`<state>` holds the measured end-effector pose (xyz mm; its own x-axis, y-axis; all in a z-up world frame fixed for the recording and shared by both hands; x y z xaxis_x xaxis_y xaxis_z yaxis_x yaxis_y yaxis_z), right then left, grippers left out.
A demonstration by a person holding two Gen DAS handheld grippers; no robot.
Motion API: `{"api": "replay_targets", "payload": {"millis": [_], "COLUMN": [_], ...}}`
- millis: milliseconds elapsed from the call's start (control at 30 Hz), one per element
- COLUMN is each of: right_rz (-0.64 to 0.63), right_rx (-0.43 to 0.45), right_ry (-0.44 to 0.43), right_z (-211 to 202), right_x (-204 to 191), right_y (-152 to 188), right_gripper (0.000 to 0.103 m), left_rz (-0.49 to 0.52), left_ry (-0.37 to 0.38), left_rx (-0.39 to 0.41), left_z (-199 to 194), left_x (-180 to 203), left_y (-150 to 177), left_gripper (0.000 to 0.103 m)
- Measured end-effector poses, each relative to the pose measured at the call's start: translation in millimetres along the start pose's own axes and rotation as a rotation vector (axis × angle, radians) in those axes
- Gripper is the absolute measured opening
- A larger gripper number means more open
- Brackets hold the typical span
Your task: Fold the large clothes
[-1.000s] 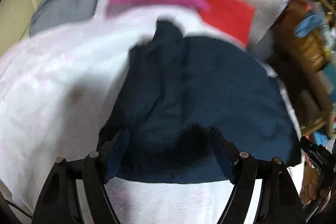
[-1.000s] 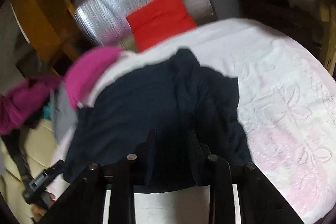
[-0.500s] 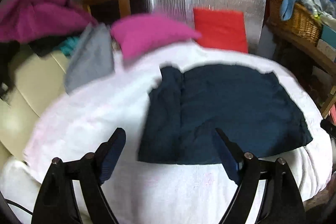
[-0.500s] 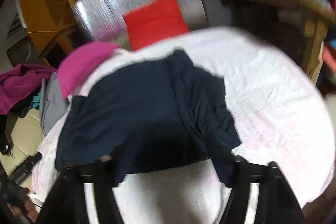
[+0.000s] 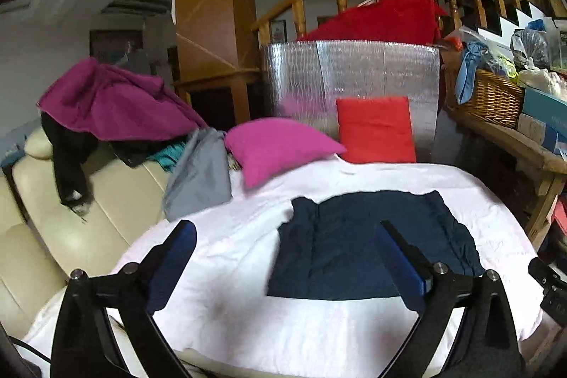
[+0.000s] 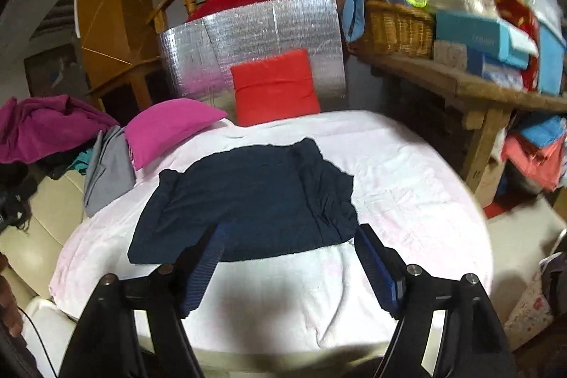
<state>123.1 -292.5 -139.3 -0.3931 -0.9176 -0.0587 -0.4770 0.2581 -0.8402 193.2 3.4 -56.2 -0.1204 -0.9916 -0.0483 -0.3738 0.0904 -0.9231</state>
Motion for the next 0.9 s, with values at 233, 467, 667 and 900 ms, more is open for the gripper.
{"api": "replay_targets", "payload": {"millis": [233,467,667,900], "right_rz": [-0.024,-0.041,-0.080,-0.077], "right_rx": [0.128,0.179,0.173,0.161], "right_ry": [0.044,0.041,0.059,0.070], "right_z": [-57,-92,-102,-107], "right_x": [-11,-15,-22,-21], "right_y": [-12,-22,-20,-18], "right_gripper": [0.100,0.101,0.101,0.101], "left_rz": [0.037,0.062,0.083,0.070], "left_ry": [-0.035,-0.035,-0.033,-0.035], "left_rx": [0.044,0.080,0.081,0.077], "left_z": [-54,-83,-95,-102], "left_x": [9,19,23,17], "left_y": [-14,-24,-26,-26], "left_gripper": [0.102,0.102,0.102,0.103]}}
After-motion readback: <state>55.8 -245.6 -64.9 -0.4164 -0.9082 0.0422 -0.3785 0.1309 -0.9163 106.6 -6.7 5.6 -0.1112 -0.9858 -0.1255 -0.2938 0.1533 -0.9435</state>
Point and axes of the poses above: each gripper's, at about its wrist camera, not at the fingertips, and z roughly the way its jaws point, x to its right, y to its underside, the point moved 10 cm from there along z, roughly the way its jaws point, and after that the axes turned 7 degrees about y, right-handed, at the moved point
